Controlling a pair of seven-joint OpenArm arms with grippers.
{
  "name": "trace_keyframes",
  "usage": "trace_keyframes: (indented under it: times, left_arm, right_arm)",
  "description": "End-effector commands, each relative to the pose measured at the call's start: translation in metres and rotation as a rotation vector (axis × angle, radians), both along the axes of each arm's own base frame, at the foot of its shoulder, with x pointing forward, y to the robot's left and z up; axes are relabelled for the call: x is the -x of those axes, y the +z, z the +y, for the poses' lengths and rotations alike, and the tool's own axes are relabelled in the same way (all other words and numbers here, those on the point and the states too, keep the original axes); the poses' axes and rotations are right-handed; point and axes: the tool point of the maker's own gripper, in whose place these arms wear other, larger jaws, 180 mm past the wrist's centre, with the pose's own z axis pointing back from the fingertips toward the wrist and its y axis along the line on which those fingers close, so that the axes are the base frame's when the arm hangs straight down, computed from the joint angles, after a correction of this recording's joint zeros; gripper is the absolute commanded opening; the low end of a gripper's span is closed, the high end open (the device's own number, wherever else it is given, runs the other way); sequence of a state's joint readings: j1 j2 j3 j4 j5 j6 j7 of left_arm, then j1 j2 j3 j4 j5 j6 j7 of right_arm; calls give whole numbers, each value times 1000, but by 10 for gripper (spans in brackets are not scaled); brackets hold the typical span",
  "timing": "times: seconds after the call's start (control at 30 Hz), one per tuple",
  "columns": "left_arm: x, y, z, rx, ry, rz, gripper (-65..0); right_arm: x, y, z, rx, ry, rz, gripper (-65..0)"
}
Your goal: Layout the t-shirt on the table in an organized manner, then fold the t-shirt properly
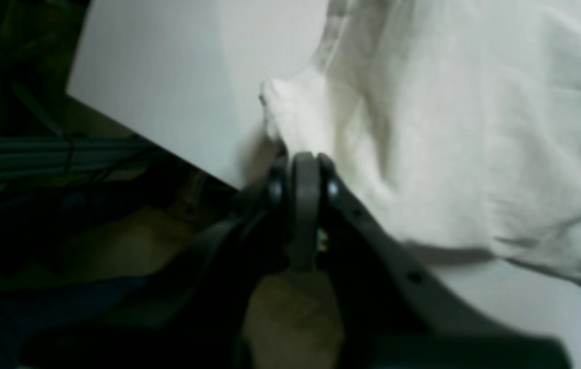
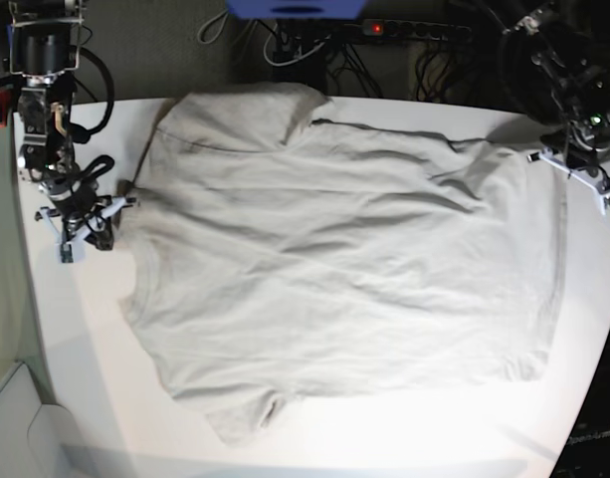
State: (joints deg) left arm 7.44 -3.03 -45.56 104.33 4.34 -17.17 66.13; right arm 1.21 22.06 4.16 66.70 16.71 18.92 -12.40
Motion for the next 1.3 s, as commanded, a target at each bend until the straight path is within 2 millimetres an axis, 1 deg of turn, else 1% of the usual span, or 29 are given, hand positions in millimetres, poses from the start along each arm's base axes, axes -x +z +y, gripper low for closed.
trace_keyframes:
  times: [0.0,0.03,0.1,0.2,0.27,0.3,0.37,0.47,0.53,0.57,0.6,0.67,0.7,0.73,0.77,0.83,0.9,1.0,1.1,1.17,1.27]
  left_arm:
    - [-3,8,8,-27,3,-17,-626]
    - [-3,8,10,-31,0,-10,-601]
    - [3,3,12,-28,-4,15,-515]
    - [6,3,14,-36,-9,22,-344]
    - [6,4,14,-38,-8,21,-245]
    - [7,5,16,-41,-4,19,-215]
    - [5,12,16,-56,-6,3,-183]
    - [3,26,17,-89,-15,-27,-187]
    - [1,36,17,-110,-20,-49,-187]
    - [0,39,17,-115,-22,-55,-187]
    - [-2,40,17,-117,-22,-62,-187]
    - [-4,42,17,-117,-22,-69,-187]
    - [-7,43,17,-117,-21,-76,-185]
    - [-11,46,17,-116,-20,-88,-185]
    - [-12,44,17,-112,-18,-87,-185]
    - [-13,39,17,-98,-14,-78,-184]
    - [-12,36,17,-92,-13,-72,-184]
    - [-11,35,17,-92,-13,-69,-184]
    - [-11,37,17,-96,-14,-72,-184]
    - [-10,36,18,-95,-12,-68,-184]
    - [-10,35,18,-93,-12,-67,-184]
  right_arm:
    - [-11,17,-7,13,-6,-58,-650]
    - [-11,17,-7,13,-6,-56,-650]
    - [-10,16,-7,13,-6,-55,-650]
    - [-10,16,-8,14,-6,-55,-650]
    - [-10,17,-9,18,-6,-53,-650]
    - [-10,17,-10,19,-7,-54,-650]
    - [-10,19,-12,21,-10,-58,-650]
    - [-11,23,-18,35,-8,-62,-650]
    - [-14,31,-15,40,3,-84,-650]
    - [-11,32,-12,41,12,-87,-650]
    - [-10,35,-8,40,30,-95,-650]
    - [-11,47,11,24,102,-128,-650]
    - [-12,51,24,6,129,-144,-650]
    - [-14,53,34,-10,145,-151,-650]
    - [-14,51,41,-21,153,-137,-650]
    - [-22,54,49,-34,160,-126,-650]
    - [-28,49,62,-62,172,-99,-650]
    - [-35,38,72,-78,184,-62,-650]
    - [-41,21,81,-85,209,-10,-650]
    - [-42,5,76,-90,195,41,-650]
    - [-47,-7,66,-97,166,79,-650]
